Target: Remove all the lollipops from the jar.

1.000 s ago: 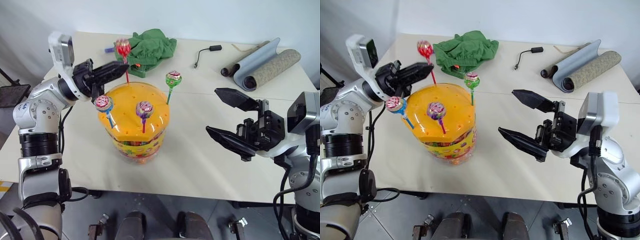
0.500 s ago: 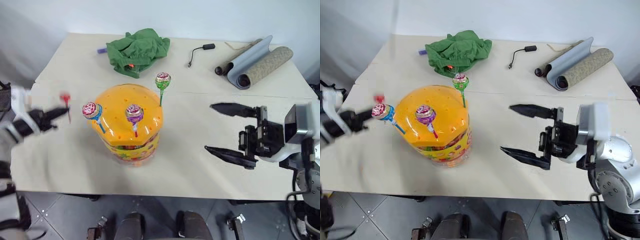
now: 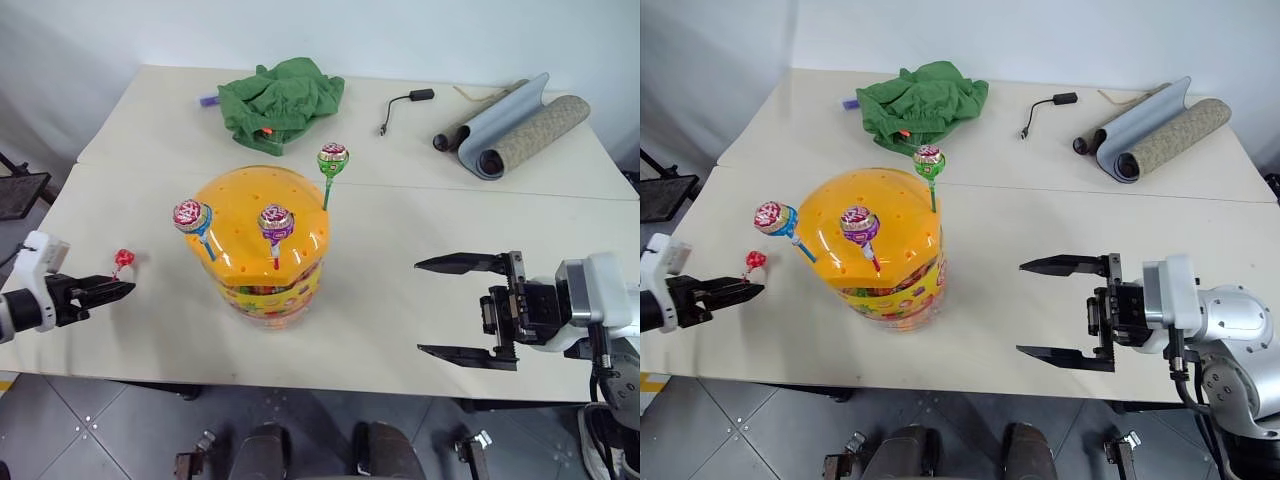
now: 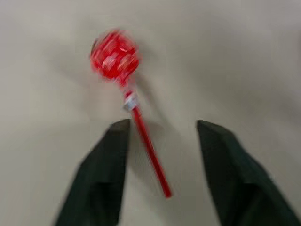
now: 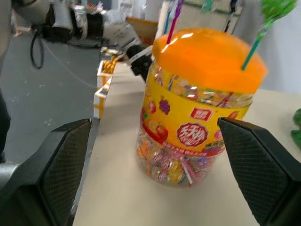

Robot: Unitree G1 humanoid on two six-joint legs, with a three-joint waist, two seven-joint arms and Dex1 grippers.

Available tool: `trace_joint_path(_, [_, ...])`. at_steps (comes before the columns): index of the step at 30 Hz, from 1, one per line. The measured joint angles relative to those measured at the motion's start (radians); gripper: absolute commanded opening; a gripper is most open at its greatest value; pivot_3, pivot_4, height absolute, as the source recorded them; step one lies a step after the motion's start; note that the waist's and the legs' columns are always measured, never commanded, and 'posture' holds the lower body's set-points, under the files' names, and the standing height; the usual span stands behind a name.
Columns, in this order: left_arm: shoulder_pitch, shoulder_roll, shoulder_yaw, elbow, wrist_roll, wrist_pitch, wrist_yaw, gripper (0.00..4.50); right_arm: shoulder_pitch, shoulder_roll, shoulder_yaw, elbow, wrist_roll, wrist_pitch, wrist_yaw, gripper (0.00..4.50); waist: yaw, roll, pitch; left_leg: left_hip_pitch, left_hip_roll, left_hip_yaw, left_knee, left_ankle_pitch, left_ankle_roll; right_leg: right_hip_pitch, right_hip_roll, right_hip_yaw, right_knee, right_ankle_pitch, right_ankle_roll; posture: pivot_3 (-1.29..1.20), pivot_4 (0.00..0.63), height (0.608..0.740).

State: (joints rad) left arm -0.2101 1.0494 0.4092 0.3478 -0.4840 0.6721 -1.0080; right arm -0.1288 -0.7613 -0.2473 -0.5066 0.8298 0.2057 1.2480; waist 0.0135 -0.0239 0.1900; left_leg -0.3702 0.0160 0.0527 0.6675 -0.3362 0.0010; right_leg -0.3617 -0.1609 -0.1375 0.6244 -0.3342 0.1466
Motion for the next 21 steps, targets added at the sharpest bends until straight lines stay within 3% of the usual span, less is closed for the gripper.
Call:
trace_joint_path(4, [0.021,0.013,0.14,-0.006,-0.077,-0.165,-0.222,2.82,-0.02,0.019,-0.03,-0.039,0.103,0.05,-0.097,4.5,-0.001,0.0,0.0,0.0,0.0,0.0,0.0,0.0,0.0,0.0,0.0,0.0,0.0,0.0,0.0,0.0,0.15,0.74])
trace_joint_path(9, [-0.014,0.025,0.188,-0.159,-0.236,-0.089,-0.363,2.82,-0.077,0.018,-0.047,-0.102,0.193,0.089,-0.163,4.5,0.009,0.001,0.0,-0.001,0.0,-0.001,0.001,0.0,0.0,0.001,-0.001,0.0,0.0,0.0,0.0,0.0,0.15,0.74])
trace_joint_path(16, [-0.239,-0.066,0.066,-0.534,-0.482,0.042,-0.282,2.82,-0.098,-0.011,-0.032,-0.116,0.19,0.103,-0.103,4.5,0.009,0.0,0.0,-0.001,-0.002,-0.003,0.002,0.0,0.001,0.002,-0.001,0.002,0.0,0.0,0.0,0.0,0.15,0.74])
trace_joint_path(21, [-0.277,-0.066,0.031,-0.612,-0.584,0.114,-0.257,2.82,-0.091,-0.018,-0.031,-0.078,0.141,0.097,-0.04,4.5,-0.014,0.001,0.0,0.0,0.0,-0.003,0.0,0.0,0.0,0.002,0.001,0.002,0.0,0.0,0.0,0.0,0.15,0.74])
